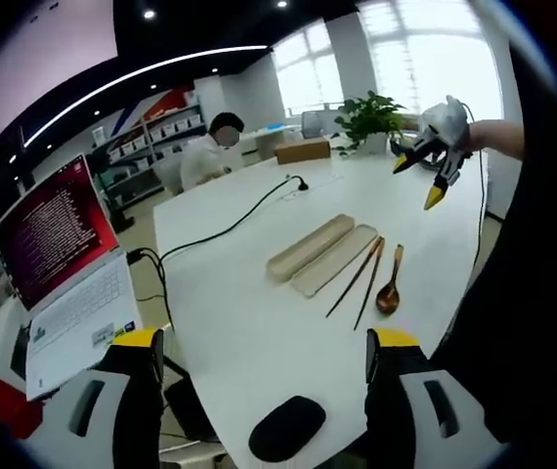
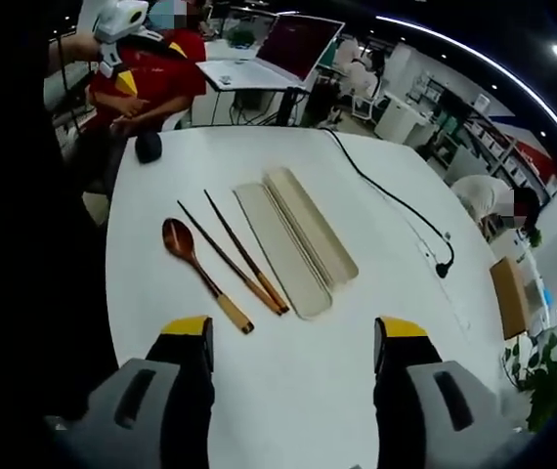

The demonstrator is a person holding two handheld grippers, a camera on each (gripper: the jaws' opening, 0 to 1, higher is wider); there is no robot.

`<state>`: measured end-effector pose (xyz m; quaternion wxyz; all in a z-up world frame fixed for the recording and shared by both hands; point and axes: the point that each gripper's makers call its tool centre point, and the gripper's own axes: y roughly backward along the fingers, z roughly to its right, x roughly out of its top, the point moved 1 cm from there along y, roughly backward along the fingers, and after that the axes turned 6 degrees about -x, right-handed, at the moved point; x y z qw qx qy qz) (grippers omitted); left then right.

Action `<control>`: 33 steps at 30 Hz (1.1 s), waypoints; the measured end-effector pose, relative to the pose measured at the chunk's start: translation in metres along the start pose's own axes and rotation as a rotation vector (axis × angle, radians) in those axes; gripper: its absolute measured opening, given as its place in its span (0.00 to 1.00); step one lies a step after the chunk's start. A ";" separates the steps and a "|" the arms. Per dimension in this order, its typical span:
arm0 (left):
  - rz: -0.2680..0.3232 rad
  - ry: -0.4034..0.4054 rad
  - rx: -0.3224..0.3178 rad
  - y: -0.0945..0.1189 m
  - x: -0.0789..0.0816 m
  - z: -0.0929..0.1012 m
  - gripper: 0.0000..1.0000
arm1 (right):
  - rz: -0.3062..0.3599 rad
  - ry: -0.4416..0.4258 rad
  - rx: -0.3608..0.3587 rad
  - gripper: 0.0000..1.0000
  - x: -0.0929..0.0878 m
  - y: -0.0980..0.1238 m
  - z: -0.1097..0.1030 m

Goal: Arrange the utensils inside the cutlery case until each visible utensil rests in its matching compartment.

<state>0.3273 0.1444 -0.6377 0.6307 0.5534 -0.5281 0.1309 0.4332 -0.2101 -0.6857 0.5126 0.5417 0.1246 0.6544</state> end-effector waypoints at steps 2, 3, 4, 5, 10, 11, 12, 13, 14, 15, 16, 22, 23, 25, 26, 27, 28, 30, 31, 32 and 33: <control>-0.003 0.002 0.002 0.002 -0.003 0.001 0.88 | 0.002 0.006 0.003 0.65 0.003 0.000 -0.001; -0.004 0.004 0.004 0.004 -0.004 0.001 0.88 | 0.003 0.012 0.006 0.65 0.005 -0.001 -0.002; -0.004 0.006 0.006 0.005 -0.005 0.001 0.88 | 0.003 0.016 0.009 0.64 0.006 -0.001 -0.003; -0.003 0.007 0.008 0.006 -0.006 0.001 0.88 | 0.003 0.021 0.011 0.64 0.007 -0.001 -0.004; -0.004 0.014 0.013 0.008 -0.010 0.003 0.87 | 0.004 0.046 0.028 0.62 0.012 -0.004 -0.010; -0.003 0.015 0.014 0.009 -0.011 0.003 0.87 | 0.004 0.050 0.030 0.62 0.013 -0.005 -0.010; -0.001 0.019 0.015 0.009 -0.011 0.004 0.87 | 0.004 0.058 0.034 0.61 0.014 -0.006 -0.012; 0.002 0.023 0.016 0.010 -0.012 0.004 0.87 | 0.004 0.062 0.036 0.61 0.015 -0.007 -0.012; 0.004 0.028 0.017 0.010 -0.013 0.005 0.87 | 0.004 0.065 0.038 0.61 0.016 -0.007 -0.013; 0.004 0.030 0.017 0.011 -0.014 0.006 0.87 | 0.005 0.068 0.040 0.60 0.017 -0.007 -0.014; 0.004 0.032 0.016 0.011 -0.016 0.007 0.87 | 0.007 0.072 0.043 0.59 0.018 -0.008 -0.015; 0.000 0.042 0.014 0.011 -0.020 0.011 0.87 | 0.011 0.085 0.060 0.57 0.026 -0.012 -0.020; 0.001 0.043 0.014 0.011 -0.020 0.012 0.87 | 0.013 0.082 0.063 0.56 0.027 -0.013 -0.020; 0.001 0.043 0.015 0.012 -0.021 0.012 0.87 | 0.015 0.079 0.071 0.56 0.028 -0.014 -0.022; 0.001 0.044 0.018 0.012 -0.021 0.012 0.87 | 0.014 0.081 0.073 0.55 0.029 -0.014 -0.023; 0.002 0.046 0.020 0.013 -0.022 0.012 0.87 | 0.013 0.085 0.077 0.55 0.029 -0.015 -0.024; 0.003 0.048 0.021 0.013 -0.022 0.012 0.87 | 0.013 0.086 0.078 0.55 0.030 -0.016 -0.024; 0.004 0.050 0.020 0.014 -0.023 0.013 0.87 | 0.020 0.081 0.081 0.54 0.032 -0.016 -0.025; 0.003 0.051 0.019 0.014 -0.024 0.014 0.87 | 0.022 0.079 0.086 0.53 0.033 -0.017 -0.026; 0.001 0.051 0.018 0.013 -0.024 0.014 0.87 | 0.024 0.080 0.094 0.50 0.034 -0.017 -0.028; 0.001 0.050 0.017 0.014 -0.025 0.015 0.87 | 0.024 0.083 0.096 0.49 0.035 -0.018 -0.028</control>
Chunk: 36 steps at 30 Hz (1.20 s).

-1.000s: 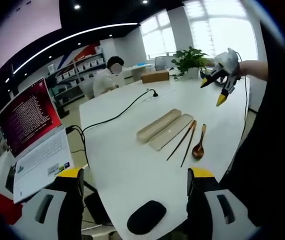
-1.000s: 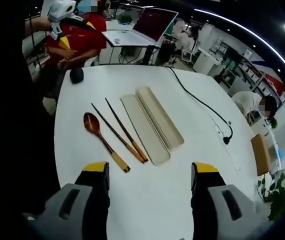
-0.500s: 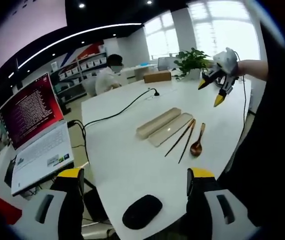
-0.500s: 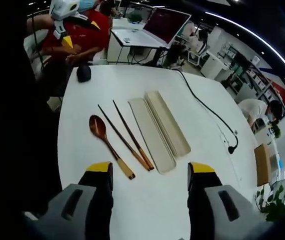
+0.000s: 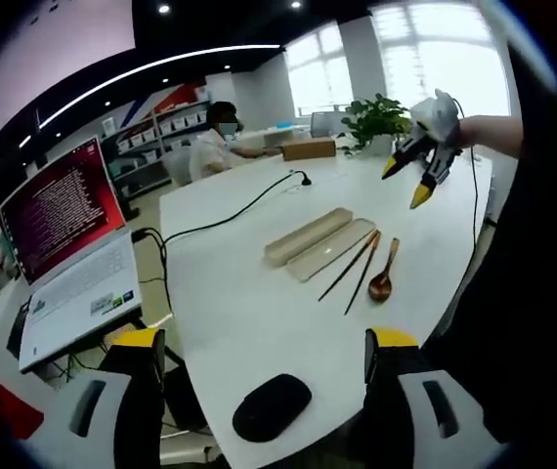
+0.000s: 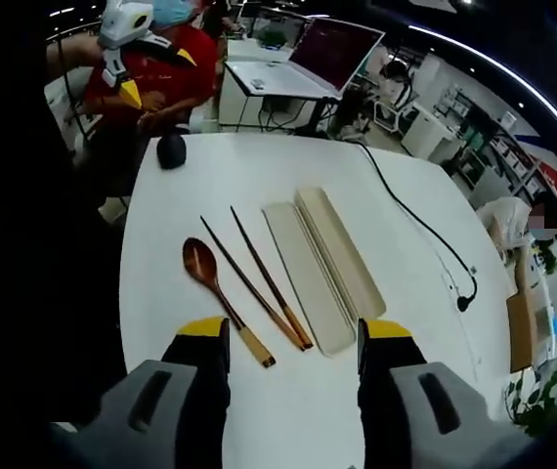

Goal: Arrange the utensils inside the cutlery case until each visible utensil rests in its matching compartment.

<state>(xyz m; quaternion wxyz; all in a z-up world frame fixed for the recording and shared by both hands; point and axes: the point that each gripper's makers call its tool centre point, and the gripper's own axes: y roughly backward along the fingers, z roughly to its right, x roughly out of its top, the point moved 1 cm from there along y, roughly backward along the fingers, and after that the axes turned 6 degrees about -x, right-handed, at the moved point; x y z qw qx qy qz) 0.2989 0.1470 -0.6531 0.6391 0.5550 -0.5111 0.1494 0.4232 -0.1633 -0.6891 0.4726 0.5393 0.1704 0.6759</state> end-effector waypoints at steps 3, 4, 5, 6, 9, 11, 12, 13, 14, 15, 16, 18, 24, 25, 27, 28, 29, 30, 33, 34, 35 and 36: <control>0.005 0.004 -0.002 0.001 0.000 0.001 0.87 | 0.000 -0.001 0.001 0.51 0.002 -0.003 0.000; 0.004 0.005 -0.001 0.001 0.000 0.001 0.87 | 0.000 -0.001 0.000 0.52 0.003 -0.004 0.000; 0.003 0.006 0.001 0.001 -0.001 0.000 0.86 | 0.001 0.004 -0.001 0.52 0.004 -0.005 0.000; 0.003 0.007 0.001 0.002 -0.001 0.000 0.86 | 0.002 0.013 -0.001 0.52 0.005 -0.006 0.000; 0.002 0.011 0.005 0.003 -0.002 0.000 0.86 | 0.007 0.015 0.011 0.50 0.009 -0.009 -0.002; -0.003 0.005 0.003 0.003 -0.003 0.000 0.86 | 0.004 0.027 0.019 0.50 0.011 -0.012 -0.004; -0.004 0.004 0.003 0.003 -0.003 0.000 0.85 | 0.002 0.032 0.023 0.50 0.011 -0.013 -0.004; -0.006 0.004 0.004 0.004 -0.004 0.000 0.85 | 0.000 0.036 0.026 0.49 0.011 -0.014 -0.005; -0.008 0.005 0.006 0.004 -0.004 -0.001 0.85 | 0.000 0.038 0.027 0.48 0.011 -0.015 -0.005; -0.008 0.007 0.009 0.005 -0.005 -0.002 0.85 | 0.001 0.043 0.030 0.47 0.012 -0.015 -0.006; -0.008 0.008 0.012 0.006 -0.005 -0.003 0.85 | 0.005 0.055 0.034 0.46 0.013 -0.015 -0.006; -0.006 0.013 0.019 0.008 -0.004 -0.005 0.85 | 0.007 0.060 0.044 0.45 0.014 -0.015 -0.008; -0.019 0.005 0.018 0.007 -0.004 -0.008 0.85 | 0.007 0.069 0.059 0.43 0.014 -0.018 -0.008; -0.012 0.004 0.018 0.006 -0.002 -0.009 0.85 | 0.009 0.069 0.059 0.42 0.015 -0.019 -0.008; -0.003 0.004 0.021 0.005 0.001 -0.010 0.85 | 0.011 0.071 0.060 0.42 0.017 -0.021 -0.008; 0.001 0.001 0.022 0.004 0.002 -0.010 0.84 | 0.012 0.073 0.060 0.41 0.017 -0.021 -0.008; 0.003 0.000 0.024 0.004 0.003 -0.010 0.84 | 0.015 0.076 0.060 0.41 0.018 -0.022 -0.008; 0.006 0.002 0.024 0.003 0.003 -0.010 0.84 | 0.017 0.076 0.063 0.41 0.019 -0.023 -0.009; 0.011 0.003 0.019 0.001 0.004 -0.009 0.84 | 0.023 0.078 0.066 0.41 0.021 -0.024 -0.009; 0.009 0.005 0.018 0.000 0.003 -0.008 0.84 | 0.025 0.075 0.066 0.40 0.021 -0.026 -0.009; 0.006 0.006 0.018 -0.001 0.002 -0.008 0.84 | 0.025 0.073 0.067 0.40 0.021 -0.027 -0.009; 0.005 0.007 0.018 -0.001 0.001 -0.007 0.84 | 0.027 0.072 0.069 0.40 0.021 -0.030 -0.010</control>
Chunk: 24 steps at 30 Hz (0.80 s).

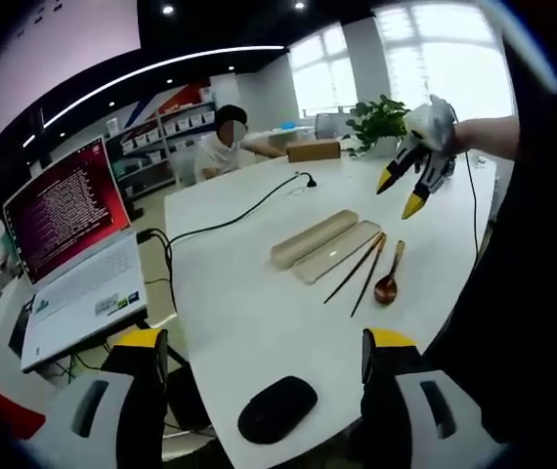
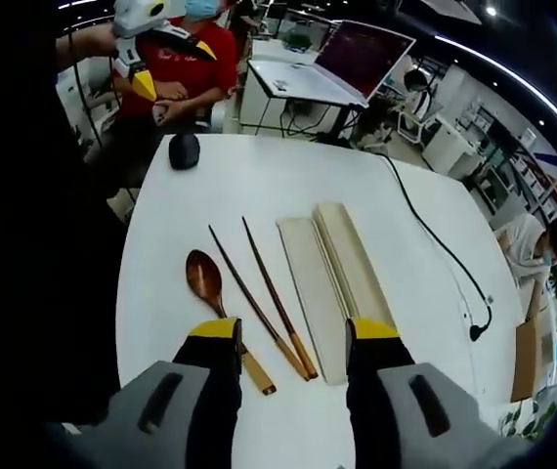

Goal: Arrange the utensils inside the cutlery case until each visible utensil rests in its matching compartment.

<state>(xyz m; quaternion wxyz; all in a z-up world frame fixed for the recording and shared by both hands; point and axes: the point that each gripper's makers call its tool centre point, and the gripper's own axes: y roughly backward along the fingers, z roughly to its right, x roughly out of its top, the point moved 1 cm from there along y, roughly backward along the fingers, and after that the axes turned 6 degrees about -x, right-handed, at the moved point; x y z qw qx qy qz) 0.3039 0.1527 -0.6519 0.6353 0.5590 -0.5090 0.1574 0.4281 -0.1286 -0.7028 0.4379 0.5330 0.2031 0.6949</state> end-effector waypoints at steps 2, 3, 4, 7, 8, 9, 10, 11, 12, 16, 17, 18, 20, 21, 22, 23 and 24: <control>-0.001 0.005 -0.002 -0.001 -0.001 0.001 0.84 | 0.004 0.006 0.023 0.39 0.001 -0.005 -0.005; 0.000 0.006 -0.003 -0.001 -0.001 0.002 0.84 | 0.005 0.014 0.028 0.39 0.001 -0.007 -0.005; 0.003 0.006 -0.002 -0.001 -0.001 0.002 0.84 | 0.004 0.016 0.028 0.39 0.001 -0.009 -0.004; 0.003 0.012 -0.004 -0.002 -0.001 0.002 0.84 | -0.006 0.033 0.046 0.37 -0.001 -0.015 -0.004; -0.001 0.009 -0.004 -0.002 -0.001 0.002 0.84 | -0.016 0.056 0.048 0.36 -0.003 -0.017 -0.004; -0.002 0.007 -0.002 -0.003 -0.001 0.002 0.84 | -0.022 0.067 0.051 0.36 -0.005 -0.019 -0.005; -0.002 0.007 -0.002 -0.003 -0.001 0.002 0.84 | -0.029 0.067 0.060 0.35 -0.006 -0.021 -0.006; 0.003 0.010 0.002 -0.003 0.000 0.001 0.84 | -0.031 0.065 0.071 0.35 -0.007 -0.023 -0.008; 0.004 0.013 0.004 -0.003 0.001 0.001 0.84 | -0.032 0.069 0.084 0.35 -0.007 -0.025 -0.011; -0.004 0.012 0.007 -0.002 0.000 0.003 0.84 | -0.027 0.113 0.129 0.36 -0.007 -0.030 -0.021; -0.005 0.014 0.007 -0.002 0.000 0.004 0.84 | -0.032 0.126 0.128 0.36 -0.008 -0.031 -0.021; -0.004 0.014 0.008 -0.001 -0.001 0.005 0.84 | -0.040 0.140 0.130 0.36 -0.010 -0.034 -0.022; -0.008 0.019 0.010 0.000 -0.003 0.006 0.84 | -0.057 0.165 0.147 0.35 -0.015 -0.038 -0.024; -0.009 0.020 0.010 0.000 -0.003 0.007 0.84 | -0.060 0.173 0.150 0.35 -0.016 -0.039 -0.025; -0.012 0.021 0.009 0.000 -0.005 0.007 0.84 | -0.068 0.184 0.157 0.34 -0.018 -0.041 -0.026; -0.014 0.020 0.009 0.000 -0.006 0.006 0.84 | -0.070 0.188 0.163 0.32 -0.019 -0.043 -0.027; -0.017 0.019 0.009 0.001 -0.007 0.006 0.84 | -0.071 0.190 0.166 0.31 -0.019 -0.044 -0.028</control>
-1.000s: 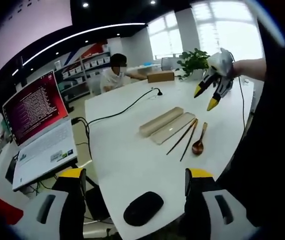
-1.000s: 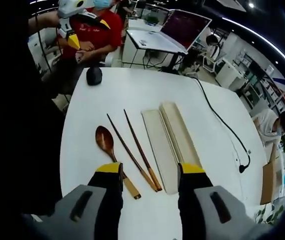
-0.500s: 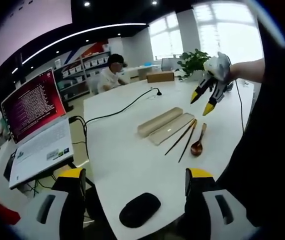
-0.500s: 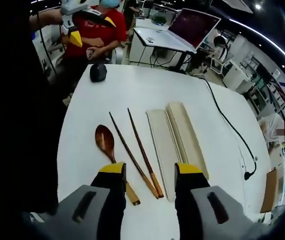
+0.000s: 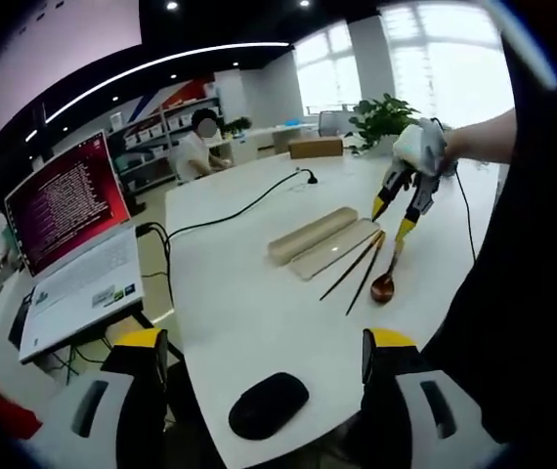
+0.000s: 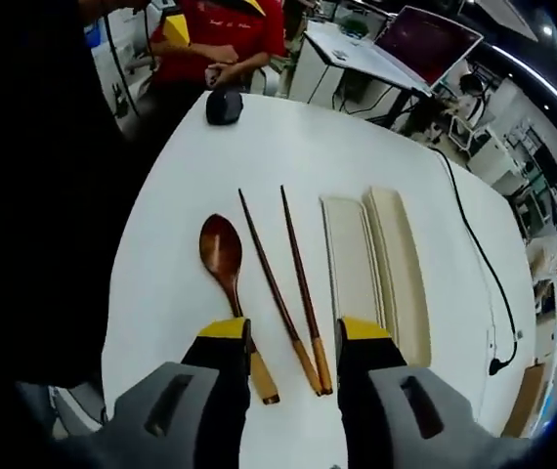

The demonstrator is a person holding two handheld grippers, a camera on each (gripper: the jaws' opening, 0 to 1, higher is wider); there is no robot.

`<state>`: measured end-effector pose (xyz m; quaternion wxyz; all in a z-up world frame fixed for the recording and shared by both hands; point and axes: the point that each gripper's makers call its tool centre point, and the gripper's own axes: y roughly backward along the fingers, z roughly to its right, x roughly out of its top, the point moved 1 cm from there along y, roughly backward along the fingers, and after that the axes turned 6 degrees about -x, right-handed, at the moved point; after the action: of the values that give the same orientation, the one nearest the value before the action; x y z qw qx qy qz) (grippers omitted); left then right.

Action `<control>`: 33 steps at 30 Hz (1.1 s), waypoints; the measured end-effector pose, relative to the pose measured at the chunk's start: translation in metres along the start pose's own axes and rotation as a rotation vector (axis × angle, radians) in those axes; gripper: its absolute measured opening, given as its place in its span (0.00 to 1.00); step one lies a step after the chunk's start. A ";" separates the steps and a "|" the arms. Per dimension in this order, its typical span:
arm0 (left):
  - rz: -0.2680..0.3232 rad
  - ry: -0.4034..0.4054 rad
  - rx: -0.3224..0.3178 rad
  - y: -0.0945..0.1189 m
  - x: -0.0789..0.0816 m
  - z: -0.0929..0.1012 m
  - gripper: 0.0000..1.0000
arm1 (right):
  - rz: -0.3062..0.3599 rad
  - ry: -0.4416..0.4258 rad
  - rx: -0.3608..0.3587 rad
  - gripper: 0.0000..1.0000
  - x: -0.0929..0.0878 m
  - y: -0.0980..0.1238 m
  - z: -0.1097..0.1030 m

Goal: Arrange the utensils inside the cutlery case until each visible utensil rests in its matching compartment.

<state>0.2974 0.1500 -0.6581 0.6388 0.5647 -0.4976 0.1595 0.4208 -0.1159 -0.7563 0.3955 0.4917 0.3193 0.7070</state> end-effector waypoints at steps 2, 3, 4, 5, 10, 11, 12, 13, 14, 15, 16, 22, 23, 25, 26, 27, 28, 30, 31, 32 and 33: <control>-0.001 -0.001 0.002 0.001 0.000 0.000 0.84 | -0.002 0.005 0.005 0.30 0.000 -0.002 0.000; 0.001 0.000 0.003 0.001 0.001 0.001 0.84 | -0.004 0.006 0.006 0.29 0.000 -0.003 0.000; 0.003 0.001 0.005 0.002 0.002 0.001 0.84 | -0.004 0.010 0.007 0.29 0.001 -0.003 0.000; 0.004 0.001 0.007 0.002 0.002 0.001 0.84 | -0.002 0.011 0.009 0.29 0.002 -0.003 0.000; -0.023 0.006 0.007 0.002 -0.005 0.000 0.84 | 0.005 0.046 0.028 0.28 0.008 -0.007 0.001; -0.027 0.004 0.007 0.002 -0.006 -0.001 0.84 | 0.003 0.051 0.031 0.27 0.008 -0.008 0.001; -0.024 0.001 0.008 0.002 -0.005 0.000 0.84 | 0.001 0.050 0.037 0.27 0.007 -0.009 0.001; -0.022 0.003 0.005 0.002 -0.004 0.002 0.84 | -0.001 0.052 0.040 0.26 0.007 -0.010 0.001; -0.020 0.003 0.000 0.002 -0.002 0.003 0.84 | -0.005 0.056 0.045 0.25 0.007 -0.011 0.001; -0.018 -0.002 -0.002 0.002 -0.002 0.004 0.84 | -0.008 0.061 0.049 0.25 0.007 -0.012 0.000; -0.018 -0.007 -0.003 0.002 -0.001 0.005 0.84 | -0.008 0.064 0.053 0.24 0.007 -0.012 0.000; -0.017 -0.008 -0.002 0.005 0.002 0.007 0.84 | -0.007 0.063 0.087 0.22 0.008 -0.019 -0.003; -0.018 -0.008 -0.001 0.005 0.002 0.006 0.84 | -0.009 0.067 0.090 0.22 0.008 -0.019 -0.004; -0.019 -0.004 0.002 0.007 0.001 0.006 0.84 | -0.013 0.074 0.099 0.21 0.008 -0.021 -0.005; -0.019 -0.001 0.004 0.008 0.000 0.006 0.84 | -0.014 0.077 0.104 0.21 0.009 -0.023 -0.006; -0.019 0.001 0.006 0.008 0.000 0.005 0.84 | -0.015 0.077 0.108 0.20 0.009 -0.024 -0.006; -0.020 0.005 0.008 0.009 -0.002 0.005 0.84 | -0.017 0.079 0.113 0.20 0.009 -0.025 -0.007; -0.026 0.009 0.009 0.009 -0.005 0.004 0.84 | -0.017 0.085 0.119 0.21 0.010 -0.027 -0.008; -0.028 0.010 0.010 0.010 -0.006 0.004 0.84 | -0.018 0.086 0.124 0.20 0.010 -0.028 -0.008; -0.029 0.012 0.010 0.010 -0.007 0.004 0.84 | -0.018 0.088 0.128 0.20 0.010 -0.029 -0.009; -0.030 0.018 0.013 0.010 -0.008 0.004 0.84 | -0.020 0.093 0.132 0.19 0.010 -0.030 -0.009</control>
<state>0.2846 0.1521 -0.6597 0.6421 0.5746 -0.4823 0.1582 0.4171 -0.0932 -0.7799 0.3538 0.4802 0.3882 0.7025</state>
